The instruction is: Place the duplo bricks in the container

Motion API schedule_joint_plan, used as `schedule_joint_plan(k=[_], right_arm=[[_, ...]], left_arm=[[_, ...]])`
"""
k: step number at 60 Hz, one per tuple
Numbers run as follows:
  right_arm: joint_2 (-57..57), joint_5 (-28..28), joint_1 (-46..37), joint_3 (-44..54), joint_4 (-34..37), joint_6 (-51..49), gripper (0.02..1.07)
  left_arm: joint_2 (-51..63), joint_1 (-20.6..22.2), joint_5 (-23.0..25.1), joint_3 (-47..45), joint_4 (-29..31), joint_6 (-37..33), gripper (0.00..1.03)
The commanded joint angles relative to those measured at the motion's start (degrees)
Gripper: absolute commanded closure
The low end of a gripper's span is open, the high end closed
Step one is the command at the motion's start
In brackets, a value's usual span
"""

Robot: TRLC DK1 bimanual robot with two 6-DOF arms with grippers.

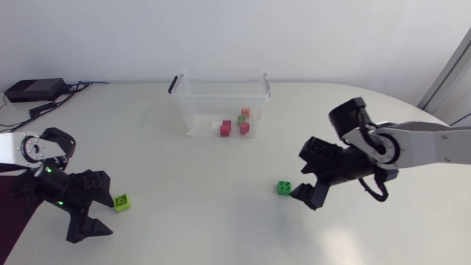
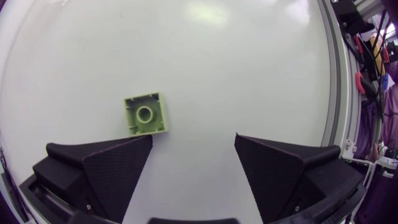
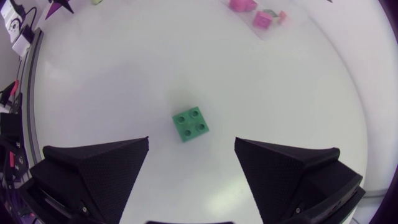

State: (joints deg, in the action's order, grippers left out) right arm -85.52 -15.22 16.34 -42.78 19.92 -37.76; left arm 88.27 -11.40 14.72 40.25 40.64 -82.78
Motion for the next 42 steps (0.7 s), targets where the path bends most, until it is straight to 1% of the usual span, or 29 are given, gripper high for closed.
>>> schedule_joint_plan(k=[1,3,8,10,12,14,15,16,17,19,20,21,22,23,24,26,31,39,41,42], right_arm=[[-3.5,-0.3,2.8,1.5,-1.7,-2.3,0.07],[-5.1,-0.1,3.9,1.1,-2.3,-2.5,0.07],[-8.6,2.4,5.1,0.8,-6.5,-2.8,0.07],[-11.6,3.4,5.1,-0.3,-7.7,-3.4,0.07],[-14.3,4.0,5.1,-1.6,-7.6,-3.5,0.1],[-15.7,4.1,4.6,-2.3,-7.7,-3.9,0.12],[-16.3,4.1,4.3,-2.7,-8.0,-4.0,0.14],[-16.8,4.1,4.0,-2.8,-8.2,-4.0,0.16],[-17.3,4.1,3.7,-3.1,-8.5,-4.2,0.19],[-18.1,4.2,3.2,-3.4,-8.4,-4.6,0.32],[-18.5,4.3,3.0,-3.6,-8.3,-4.9,0.41],[-18.5,4.4,2.8,-3.6,-8.4,-5.0,0.56],[-18.6,4.4,2.6,-3.6,-8.4,-5.2,0.68],[-18.7,4.2,2.5,-3.6,-8.2,-5.7,0.83],[-18.8,4.1,2.5,-3.7,-7.7,-6.1,1.01],[-18.5,3.9,2.3,-4.1,-5.6,-6.1,1.02],[-15.1,3.4,1.9,-4.1,-2.4,-6.5,1.02],[-8.1,3.1,1.3,-8.3,4.1,-5.3,1.02],[-6.4,3.1,1.3,-9.8,5.7,-4.4,1.02],[-5.7,3.1,1.4,-10.3,6.3,-4.2,1.02]], left_arm=[[4.5,3.3,-0.2,-3.1,-5.1,-2.4,0.12],[6.0,4.0,-0.4,-2.8,-6.5,-1.4,0.12],[8.3,4.5,-0.4,-1.2,-8.2,-1.2,0.18],[9.3,5.1,-0.3,-0.3,-8.5,-0.9,0.29],[9.9,5.6,-0.2,0.6,-8.8,-0.1,0.46],[10.2,5.9,-0.1,1.1,-8.7,0.0,0.54],[10.2,6.0,0.0,1.9,-8.3,0.3,0.64],[10.2,6.2,0.5,2.2,-8.1,0.4,0.7],[10.1,6.3,1.2,2.6,-7.8,0.5,0.71],[9.6,6.6,2.0,3.3,-6.8,0.6,0.71],[9.0,6.7,2.2,3.7,-6.5,0.6,0.71],[8.5,7.1,2.6,3.9,-6.5,0.9,0.71],[7.9,7.4,3.2,4.3,-6.3,1.6,0.71],[7.3,7.7,3.4,4.6,-5.9,1.8,0.71],[6.4,8.4,3.6,4.9,-5.0,1.9,0.71],[5.4,9.2,4.7,5.5,-3.9,1.9,0.75],[4.0,11.7,6.5,6.9,-2.3,2.8,0.75],[4.5,16.5,6.6,8.2,-2.2,7.5,0.75],[4.9,17.1,6.6,8.5,-2.3,8.5,0.71],[5.4,17.6,6.6,8.8,-2.5,9.4,0.68]])
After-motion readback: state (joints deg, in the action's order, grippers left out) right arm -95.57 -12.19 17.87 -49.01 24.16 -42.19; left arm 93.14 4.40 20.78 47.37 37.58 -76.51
